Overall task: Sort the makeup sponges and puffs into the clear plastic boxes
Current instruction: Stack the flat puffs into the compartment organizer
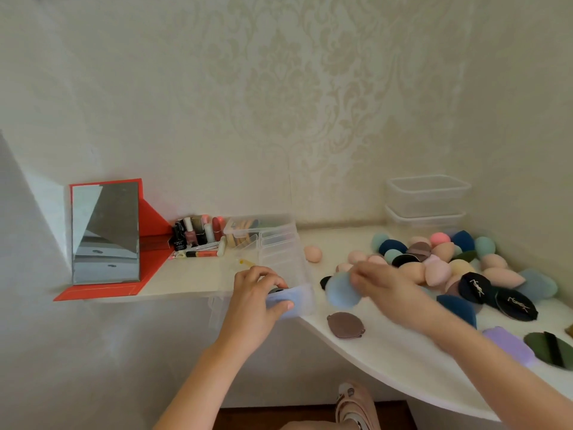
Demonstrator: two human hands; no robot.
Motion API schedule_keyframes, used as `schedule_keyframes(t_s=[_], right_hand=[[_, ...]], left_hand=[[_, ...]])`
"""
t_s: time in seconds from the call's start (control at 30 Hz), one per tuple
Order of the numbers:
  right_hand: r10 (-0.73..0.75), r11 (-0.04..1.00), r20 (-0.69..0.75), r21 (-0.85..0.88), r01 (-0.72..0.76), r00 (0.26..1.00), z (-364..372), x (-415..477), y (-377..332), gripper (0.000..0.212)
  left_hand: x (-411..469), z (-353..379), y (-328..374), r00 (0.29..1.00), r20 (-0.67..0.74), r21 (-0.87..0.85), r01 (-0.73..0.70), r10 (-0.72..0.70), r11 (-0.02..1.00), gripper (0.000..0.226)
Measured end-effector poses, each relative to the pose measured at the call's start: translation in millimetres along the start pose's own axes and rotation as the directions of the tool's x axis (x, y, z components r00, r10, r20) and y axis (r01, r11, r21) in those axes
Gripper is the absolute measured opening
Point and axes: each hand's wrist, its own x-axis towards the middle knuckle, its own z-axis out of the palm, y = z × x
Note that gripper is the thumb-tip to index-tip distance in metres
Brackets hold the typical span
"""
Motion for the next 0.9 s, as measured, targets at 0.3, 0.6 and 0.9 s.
schedule_keyframes(t_s=[0.3,0.6,0.9], right_hand=[[-0.029,0.997,0.244,-0.059,0.045,0.969,7.6,-10.1,8.2,0.025],[-0.03,0.999,-0.049,0.025,0.031,0.998,-20.4,18.6,26.6,0.021],[-0.373,0.822,0.135,-0.41,0.394,0.918,20.4,65.8,-39.8,0.022]], left_hand=[[-11.1,-3.9,4.4,0.994,0.052,0.005,-0.098,0.097,0.995,0.019],[-11.1,10.5,18.5,0.991,0.038,-0.028,-0.129,0.13,0.991,0.024],[-3.3,9.6,13.8,0.99,0.097,-0.037,-0.099,0.102,0.994,0.029]])
